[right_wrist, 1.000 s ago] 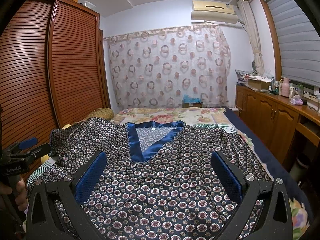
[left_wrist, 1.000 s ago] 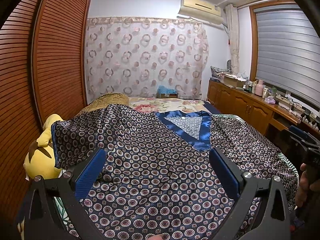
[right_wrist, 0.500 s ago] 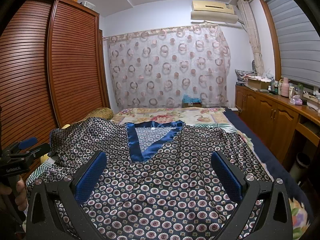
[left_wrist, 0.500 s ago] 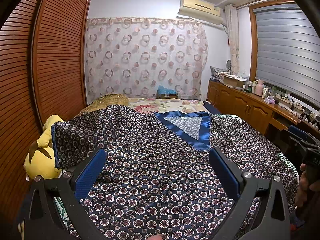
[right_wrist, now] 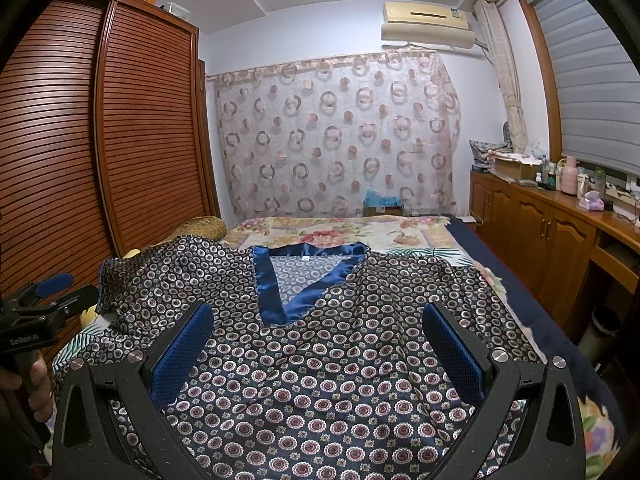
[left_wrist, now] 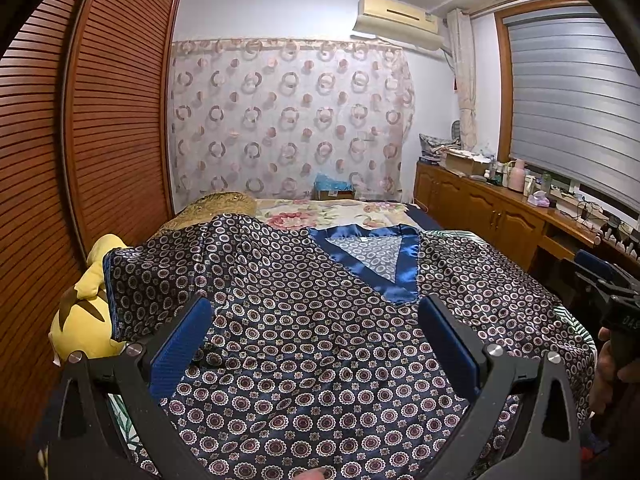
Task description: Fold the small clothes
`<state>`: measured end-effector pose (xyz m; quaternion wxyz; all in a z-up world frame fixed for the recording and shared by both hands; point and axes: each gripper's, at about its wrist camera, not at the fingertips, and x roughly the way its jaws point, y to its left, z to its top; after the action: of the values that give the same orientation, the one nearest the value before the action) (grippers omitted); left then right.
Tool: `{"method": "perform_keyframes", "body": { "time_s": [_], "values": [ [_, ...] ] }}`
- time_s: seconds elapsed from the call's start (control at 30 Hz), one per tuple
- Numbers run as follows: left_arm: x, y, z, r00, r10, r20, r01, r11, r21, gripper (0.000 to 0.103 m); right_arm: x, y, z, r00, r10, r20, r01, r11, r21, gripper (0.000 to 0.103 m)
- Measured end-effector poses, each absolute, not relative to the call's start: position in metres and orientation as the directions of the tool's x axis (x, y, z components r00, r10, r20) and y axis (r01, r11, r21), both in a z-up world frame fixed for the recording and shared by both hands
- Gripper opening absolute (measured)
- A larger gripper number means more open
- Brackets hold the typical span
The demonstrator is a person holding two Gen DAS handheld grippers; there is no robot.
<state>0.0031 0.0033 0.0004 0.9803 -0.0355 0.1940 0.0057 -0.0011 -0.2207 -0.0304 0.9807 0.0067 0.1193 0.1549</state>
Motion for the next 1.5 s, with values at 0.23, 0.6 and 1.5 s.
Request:
{"method": "perform_keyframes", "body": {
  "time_s": [0.23,0.6,1.5],
  "values": [
    [0.002,0.005,0.003,0.923,0.0,-0.384,-0.026,0.998,-0.063,0.103,0.001,-0.221,-0.031,0.922,0.307,-0.236,-0.304,0.951,0.051,0.103],
    [0.007,0.014,-0.01,0.904,0.025,-0.426,-0.049,0.998,-0.045,0.103,0.008,-0.218,-0.031,0.909,0.332,-0.254,-0.33,0.943,0.049,0.103],
    [0.034,0.132,-0.033,0.846,0.046,-0.531,-0.094,0.993,-0.064,0.098,0.062,-0.191,-0.018,0.792,0.5,-0.35,-0.535,0.845,-0.005,0.103]
  ]
}}
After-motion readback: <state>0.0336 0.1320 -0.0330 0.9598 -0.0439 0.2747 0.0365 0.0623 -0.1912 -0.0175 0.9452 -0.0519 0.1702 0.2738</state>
